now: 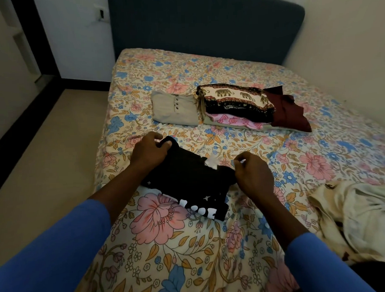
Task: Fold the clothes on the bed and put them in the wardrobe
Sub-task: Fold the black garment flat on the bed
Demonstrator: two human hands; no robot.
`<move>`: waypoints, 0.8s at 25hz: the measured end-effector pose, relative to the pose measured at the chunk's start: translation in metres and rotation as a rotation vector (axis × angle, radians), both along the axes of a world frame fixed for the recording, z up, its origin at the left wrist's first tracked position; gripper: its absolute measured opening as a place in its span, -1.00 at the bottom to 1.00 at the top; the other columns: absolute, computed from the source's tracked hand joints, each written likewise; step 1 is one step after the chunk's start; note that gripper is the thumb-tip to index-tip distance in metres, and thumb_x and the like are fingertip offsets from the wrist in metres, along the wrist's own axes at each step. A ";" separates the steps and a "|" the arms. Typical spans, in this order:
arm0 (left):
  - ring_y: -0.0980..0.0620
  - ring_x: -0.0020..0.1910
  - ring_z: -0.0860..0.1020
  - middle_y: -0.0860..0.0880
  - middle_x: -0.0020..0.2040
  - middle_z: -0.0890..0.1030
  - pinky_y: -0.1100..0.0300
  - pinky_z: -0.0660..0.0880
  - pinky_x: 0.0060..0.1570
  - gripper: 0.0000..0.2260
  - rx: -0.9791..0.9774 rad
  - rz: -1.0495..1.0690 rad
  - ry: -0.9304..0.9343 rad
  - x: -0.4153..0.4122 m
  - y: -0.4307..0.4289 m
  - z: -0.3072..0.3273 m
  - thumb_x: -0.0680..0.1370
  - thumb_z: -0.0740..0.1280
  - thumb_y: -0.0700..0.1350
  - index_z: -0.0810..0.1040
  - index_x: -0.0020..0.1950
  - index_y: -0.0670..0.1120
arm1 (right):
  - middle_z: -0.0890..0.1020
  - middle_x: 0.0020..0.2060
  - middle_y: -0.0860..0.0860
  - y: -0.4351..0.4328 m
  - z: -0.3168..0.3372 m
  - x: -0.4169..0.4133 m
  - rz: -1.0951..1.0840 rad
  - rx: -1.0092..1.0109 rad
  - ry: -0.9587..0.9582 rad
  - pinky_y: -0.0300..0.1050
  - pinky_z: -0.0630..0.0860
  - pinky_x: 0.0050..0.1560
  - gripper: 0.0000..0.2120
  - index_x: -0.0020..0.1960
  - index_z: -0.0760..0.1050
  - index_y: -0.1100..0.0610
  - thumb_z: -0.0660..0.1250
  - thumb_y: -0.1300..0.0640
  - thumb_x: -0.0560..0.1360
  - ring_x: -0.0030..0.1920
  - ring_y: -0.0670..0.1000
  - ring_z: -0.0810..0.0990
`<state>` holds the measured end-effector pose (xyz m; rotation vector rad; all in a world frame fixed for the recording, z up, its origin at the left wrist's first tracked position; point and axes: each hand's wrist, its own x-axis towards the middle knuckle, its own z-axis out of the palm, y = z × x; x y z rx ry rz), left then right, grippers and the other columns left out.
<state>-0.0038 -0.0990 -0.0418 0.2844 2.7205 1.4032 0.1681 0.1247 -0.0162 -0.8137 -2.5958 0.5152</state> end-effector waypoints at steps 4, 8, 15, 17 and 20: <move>-0.21 0.30 0.54 -0.16 0.36 0.55 -0.12 0.51 0.22 -0.31 -0.421 -0.011 0.042 0.008 -0.006 0.007 0.58 0.13 0.44 0.32 0.52 -0.02 | 0.58 -0.19 -0.09 -0.057 -0.015 0.029 -0.087 -0.123 -0.150 -0.19 0.28 -0.32 -0.51 0.22 0.35 0.02 0.03 -0.37 0.64 -0.26 -0.08 0.54; -0.20 0.14 0.60 -0.18 0.20 0.61 -0.10 0.56 0.11 -0.27 -0.546 -0.059 0.079 0.038 -0.020 -0.007 0.56 0.02 0.50 0.32 0.45 -0.05 | 0.44 -0.36 -0.15 -0.091 -0.032 0.041 0.017 -0.007 -0.059 -0.19 0.22 -0.42 -0.57 0.44 0.20 0.02 0.01 -0.21 0.71 -0.42 -0.16 0.39; -0.04 -0.05 0.63 0.01 -0.01 0.64 -0.01 0.61 0.03 -0.39 -0.282 -0.041 -0.115 0.072 -0.032 -0.008 0.51 0.23 0.48 0.54 0.21 -0.02 | 0.61 -0.14 0.00 -0.061 -0.041 0.052 -0.097 -0.255 -0.096 -0.13 0.41 -0.23 -0.39 0.10 0.53 0.07 0.06 -0.45 0.59 -0.16 0.02 0.60; -0.02 0.05 0.61 0.05 0.06 0.61 0.00 0.59 0.12 -0.54 -0.118 -0.074 -0.226 0.074 -0.035 0.004 0.53 0.44 0.25 0.53 0.29 0.00 | 0.66 -0.15 0.01 -0.055 -0.038 0.036 -0.072 -0.488 -0.080 -0.10 0.52 -0.18 -0.34 0.00 0.59 0.05 0.19 -0.54 0.42 -0.14 0.05 0.66; 0.09 0.03 0.57 0.09 0.11 0.59 0.11 0.57 0.06 -0.58 0.176 -0.079 -0.279 0.090 -0.037 0.017 0.56 0.48 -0.05 0.48 0.38 -0.05 | 0.70 0.01 0.03 -0.051 -0.025 0.016 0.046 -0.786 -0.036 0.13 0.64 0.11 -0.66 0.14 0.58 0.04 0.47 -0.13 0.47 0.00 0.07 0.69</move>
